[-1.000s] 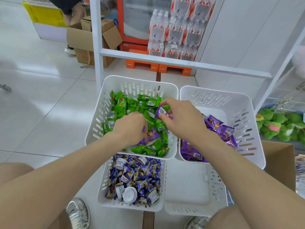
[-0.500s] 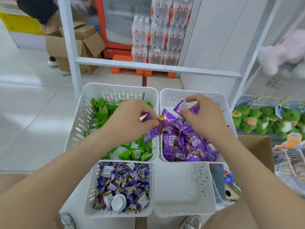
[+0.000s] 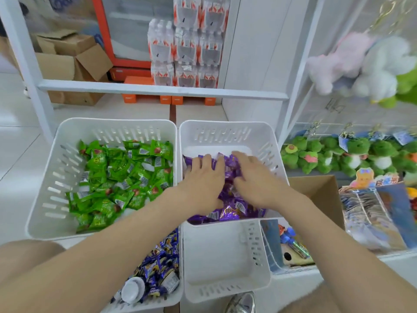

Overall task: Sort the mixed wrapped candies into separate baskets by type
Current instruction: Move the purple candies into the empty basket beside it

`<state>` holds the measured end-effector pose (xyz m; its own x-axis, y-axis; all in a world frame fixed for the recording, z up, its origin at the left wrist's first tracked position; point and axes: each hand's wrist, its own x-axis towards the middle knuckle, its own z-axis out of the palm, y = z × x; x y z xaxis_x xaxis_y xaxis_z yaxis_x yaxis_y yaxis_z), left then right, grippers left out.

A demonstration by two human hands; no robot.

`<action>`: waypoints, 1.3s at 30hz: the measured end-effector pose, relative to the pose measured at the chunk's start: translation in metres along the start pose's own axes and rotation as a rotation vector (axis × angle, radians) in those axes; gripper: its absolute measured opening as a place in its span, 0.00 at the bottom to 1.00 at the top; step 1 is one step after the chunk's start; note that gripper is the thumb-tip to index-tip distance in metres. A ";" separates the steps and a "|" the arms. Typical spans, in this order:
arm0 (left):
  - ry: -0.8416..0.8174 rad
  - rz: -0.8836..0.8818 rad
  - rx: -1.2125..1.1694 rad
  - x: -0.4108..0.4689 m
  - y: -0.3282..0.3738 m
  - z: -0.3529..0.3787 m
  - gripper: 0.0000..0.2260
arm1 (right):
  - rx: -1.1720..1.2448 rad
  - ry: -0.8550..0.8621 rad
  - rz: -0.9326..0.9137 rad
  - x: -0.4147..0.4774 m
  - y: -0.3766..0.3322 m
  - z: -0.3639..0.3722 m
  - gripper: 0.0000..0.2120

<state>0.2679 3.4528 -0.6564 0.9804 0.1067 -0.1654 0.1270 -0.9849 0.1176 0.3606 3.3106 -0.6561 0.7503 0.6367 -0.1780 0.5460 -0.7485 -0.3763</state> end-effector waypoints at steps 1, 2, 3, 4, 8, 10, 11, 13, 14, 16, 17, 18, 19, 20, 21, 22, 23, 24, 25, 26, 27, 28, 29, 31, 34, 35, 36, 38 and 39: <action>-0.008 0.031 -0.023 -0.002 -0.002 -0.001 0.48 | -0.028 -0.075 -0.045 -0.001 -0.004 0.008 0.41; 0.017 0.058 -0.065 -0.005 -0.006 -0.005 0.45 | -0.071 -0.141 -0.079 -0.001 -0.007 0.017 0.42; 0.053 0.069 -0.119 -0.008 -0.011 -0.009 0.43 | -0.112 -0.181 -0.095 -0.001 -0.009 0.026 0.42; 0.098 0.092 -0.150 -0.012 -0.017 -0.011 0.43 | -0.145 -0.185 -0.096 0.000 -0.009 0.035 0.42; 0.338 0.108 0.126 -0.014 -0.039 0.001 0.35 | -0.219 -0.072 -0.100 0.011 -0.006 0.046 0.45; 0.332 0.042 0.234 -0.014 -0.042 0.009 0.34 | -0.279 -0.021 -0.080 0.021 0.002 0.044 0.44; 0.323 0.030 0.260 -0.015 -0.042 0.012 0.34 | -0.303 0.008 -0.038 0.025 0.006 0.042 0.43; 0.297 0.019 0.293 -0.017 -0.040 0.018 0.37 | -0.311 0.082 0.055 0.030 0.009 0.040 0.39; 0.276 0.023 0.305 -0.019 -0.039 0.020 0.37 | -0.288 0.100 0.080 0.030 0.008 0.039 0.38; 0.223 0.043 0.332 -0.022 -0.040 0.027 0.37 | -0.159 0.054 0.041 0.028 0.001 0.036 0.42; 0.199 0.051 0.348 -0.023 -0.041 0.029 0.36 | -0.069 0.009 -0.012 0.027 -0.004 0.034 0.45; 0.197 0.058 0.358 -0.023 -0.042 0.029 0.35 | -0.004 -0.025 -0.059 0.025 -0.009 0.032 0.47; 0.208 0.065 0.346 -0.023 -0.044 0.027 0.34 | 0.021 -0.041 -0.079 0.023 -0.014 0.030 0.48; 0.232 0.077 0.312 -0.023 -0.045 0.025 0.32 | 0.014 -0.038 -0.071 0.022 -0.017 0.028 0.48; 0.257 0.101 0.272 -0.024 -0.047 0.021 0.29 | -0.013 -0.015 -0.056 0.020 -0.021 0.026 0.46; 0.292 0.136 0.237 -0.026 -0.048 0.018 0.25 | -0.043 0.031 -0.053 0.017 -0.026 0.023 0.45; 0.337 0.173 0.206 -0.029 -0.050 0.013 0.22 | -0.068 0.087 -0.068 0.013 -0.031 0.022 0.42; 0.385 0.192 0.175 -0.034 -0.053 0.009 0.19 | -0.082 0.144 -0.099 0.009 -0.037 0.022 0.40; 0.426 0.176 0.138 -0.040 -0.057 0.005 0.16 | -0.091 0.201 -0.139 0.006 -0.045 0.022 0.37; 0.455 0.122 0.091 -0.047 -0.063 0.001 0.13 | -0.115 0.256 -0.176 0.003 -0.053 0.023 0.34; 0.460 0.048 0.035 -0.053 -0.072 -0.002 0.10 | -0.161 0.301 -0.197 -0.001 -0.062 0.025 0.31; 0.426 -0.033 -0.014 -0.059 -0.083 -0.005 0.08 | -0.216 0.327 -0.200 -0.003 -0.070 0.027 0.28; 0.352 -0.123 -0.039 -0.064 -0.095 -0.006 0.09 | -0.260 0.336 -0.188 -0.004 -0.078 0.028 0.26; 0.127 -0.308 0.005 -0.071 -0.125 -0.004 0.16 | -0.263 0.333 -0.179 -0.002 -0.092 0.029 0.21; -0.090 -0.462 0.063 -0.071 -0.168 0.011 0.31 | -0.165 0.428 -0.350 0.005 -0.112 0.035 0.16; -0.084 -0.479 0.049 -0.070 -0.176 0.015 0.33 | -0.129 0.436 -0.433 0.008 -0.119 0.039 0.16; -0.064 -0.489 0.025 -0.068 -0.183 0.019 0.35 | -0.108 0.407 -0.503 0.010 -0.127 0.044 0.15; -0.068 -0.468 0.000 -0.067 -0.186 0.024 0.35 | -0.168 0.269 -0.562 0.014 -0.143 0.059 0.16; -0.101 -0.439 -0.003 -0.066 -0.185 0.028 0.34 | -0.246 0.207 -0.562 0.017 -0.149 0.066 0.17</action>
<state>0.1750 3.6240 -0.6944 0.8136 0.5007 -0.2955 0.5287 -0.8486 0.0177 0.2670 3.4451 -0.6631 0.3677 0.9136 0.1735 0.9276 -0.3472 -0.1377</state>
